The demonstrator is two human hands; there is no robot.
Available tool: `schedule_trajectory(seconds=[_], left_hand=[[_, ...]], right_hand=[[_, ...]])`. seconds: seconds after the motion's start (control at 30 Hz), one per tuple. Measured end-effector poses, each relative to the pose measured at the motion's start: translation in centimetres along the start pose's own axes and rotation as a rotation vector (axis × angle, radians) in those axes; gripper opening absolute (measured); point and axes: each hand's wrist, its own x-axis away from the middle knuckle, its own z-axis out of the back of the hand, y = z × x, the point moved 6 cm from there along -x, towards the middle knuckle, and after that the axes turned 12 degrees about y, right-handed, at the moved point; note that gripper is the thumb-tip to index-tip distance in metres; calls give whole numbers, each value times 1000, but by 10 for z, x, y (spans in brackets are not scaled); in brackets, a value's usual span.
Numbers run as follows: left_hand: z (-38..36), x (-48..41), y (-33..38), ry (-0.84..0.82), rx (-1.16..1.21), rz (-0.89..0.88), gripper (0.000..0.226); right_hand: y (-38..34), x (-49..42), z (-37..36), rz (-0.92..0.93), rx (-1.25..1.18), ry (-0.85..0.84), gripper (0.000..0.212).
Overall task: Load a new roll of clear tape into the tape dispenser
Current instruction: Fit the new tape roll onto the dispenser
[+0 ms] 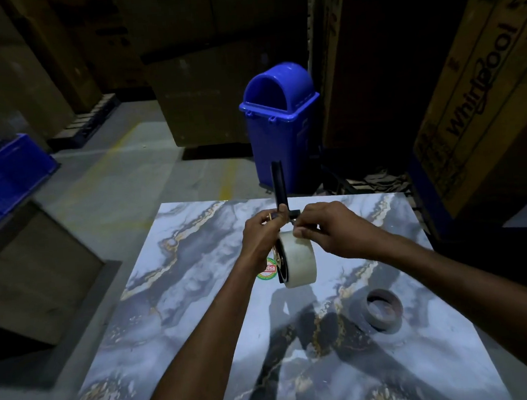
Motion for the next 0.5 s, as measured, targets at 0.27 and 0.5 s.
schedule_trajectory(seconds=[0.27, 0.5], left_hand=[[6, -9, -1, 12, 20, 7, 39], [6, -8, -13, 6, 29, -14, 29]], right_hand=[[3, 7, 2, -31, -100, 91, 20], [1, 13, -11, 100, -31, 104, 4]])
